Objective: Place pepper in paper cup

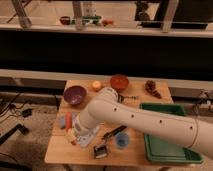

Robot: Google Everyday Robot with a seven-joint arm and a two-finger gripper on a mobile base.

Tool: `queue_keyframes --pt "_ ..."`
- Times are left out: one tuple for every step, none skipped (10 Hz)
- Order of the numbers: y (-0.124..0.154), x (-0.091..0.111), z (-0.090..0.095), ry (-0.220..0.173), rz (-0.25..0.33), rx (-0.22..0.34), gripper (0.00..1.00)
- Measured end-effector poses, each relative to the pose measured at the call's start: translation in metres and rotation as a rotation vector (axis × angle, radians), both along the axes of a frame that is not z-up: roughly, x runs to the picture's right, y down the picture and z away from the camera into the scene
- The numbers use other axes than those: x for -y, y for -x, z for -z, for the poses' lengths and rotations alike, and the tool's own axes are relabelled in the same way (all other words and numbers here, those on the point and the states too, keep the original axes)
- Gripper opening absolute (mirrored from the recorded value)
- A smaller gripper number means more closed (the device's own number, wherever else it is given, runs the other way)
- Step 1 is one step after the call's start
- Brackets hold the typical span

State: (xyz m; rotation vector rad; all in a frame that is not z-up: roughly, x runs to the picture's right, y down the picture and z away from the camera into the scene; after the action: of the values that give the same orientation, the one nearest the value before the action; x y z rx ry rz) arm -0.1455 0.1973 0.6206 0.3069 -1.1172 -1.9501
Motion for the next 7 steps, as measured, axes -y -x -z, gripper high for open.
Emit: queue_keyframes --pt "0.0006 -0.0001 0.0001 0.0 0.001 0.001 0.0" --pt "0.0013 -0.0005 0.0 0.0 0.003 0.002 0.0" --pt "0.0011 -0.0004 -0.0001 0.001 0.002 0.001 0.0" --pt "0.0009 -0.0005 -0.0003 0.0 0.0 0.0 0.0" --pt "0.0015 -0.0003 -0.0004 -0.003 -0.003 -0.004 0.0" --pt "-0.0013 0.0018 -0.0021 -0.02 -0.022 -0.023 0.0" --pt "-0.0083 0.0086 -0.0061 -0.045 -0.045 -0.051 0.0"
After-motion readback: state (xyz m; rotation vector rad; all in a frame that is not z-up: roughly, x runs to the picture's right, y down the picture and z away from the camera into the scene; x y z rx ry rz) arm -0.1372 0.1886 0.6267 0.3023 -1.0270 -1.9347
